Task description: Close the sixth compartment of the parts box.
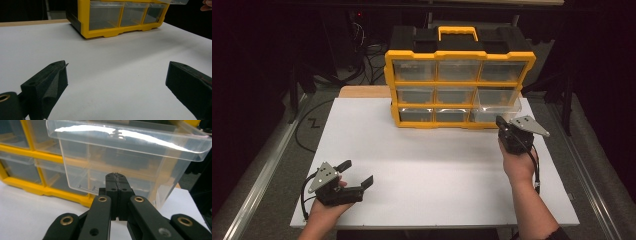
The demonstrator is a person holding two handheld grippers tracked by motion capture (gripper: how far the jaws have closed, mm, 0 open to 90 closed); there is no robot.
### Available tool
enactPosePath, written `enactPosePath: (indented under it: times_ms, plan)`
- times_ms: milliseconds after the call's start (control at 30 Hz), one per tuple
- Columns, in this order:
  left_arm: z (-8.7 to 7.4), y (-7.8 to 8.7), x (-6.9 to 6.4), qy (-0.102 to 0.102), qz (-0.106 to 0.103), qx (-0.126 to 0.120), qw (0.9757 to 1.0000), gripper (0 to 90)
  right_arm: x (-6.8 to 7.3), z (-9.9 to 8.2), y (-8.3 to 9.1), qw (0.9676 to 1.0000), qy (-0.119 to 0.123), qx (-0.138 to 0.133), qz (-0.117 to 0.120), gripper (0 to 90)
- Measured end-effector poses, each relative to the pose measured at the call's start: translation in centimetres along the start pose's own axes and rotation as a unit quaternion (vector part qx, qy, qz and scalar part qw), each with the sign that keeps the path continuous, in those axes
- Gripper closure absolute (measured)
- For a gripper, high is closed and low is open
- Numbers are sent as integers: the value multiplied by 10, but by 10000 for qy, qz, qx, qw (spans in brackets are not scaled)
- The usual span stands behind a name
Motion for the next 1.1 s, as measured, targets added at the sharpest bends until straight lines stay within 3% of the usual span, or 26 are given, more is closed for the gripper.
enactPosePath:
  times_ms: [100, 933, 1100]
  plan:
    - [0, -1, -1, -20, -27, 8, 10000, 45, -1, 4, -6, 10000, -76, 36, 9, 900]
    - [3, 3, 0, 78, -71, -102, 9999, 46, -5, 34, -58, 9990, 257, 165, -328, 900]
    - [4, 4, 0, 93, -61, -130, 9999, 46, -9, 35, -64, 9988, 223, 194, -402, 900]
Point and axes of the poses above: each handheld gripper's, and its own axes: y roughly backward along the jaws, z roughly out of its top, x roughly to its left, the point moved 5 cm from there along -y, roughly forward along the jaws, and after that the axes turned 8 degrees about y, right-handed, at the moved point
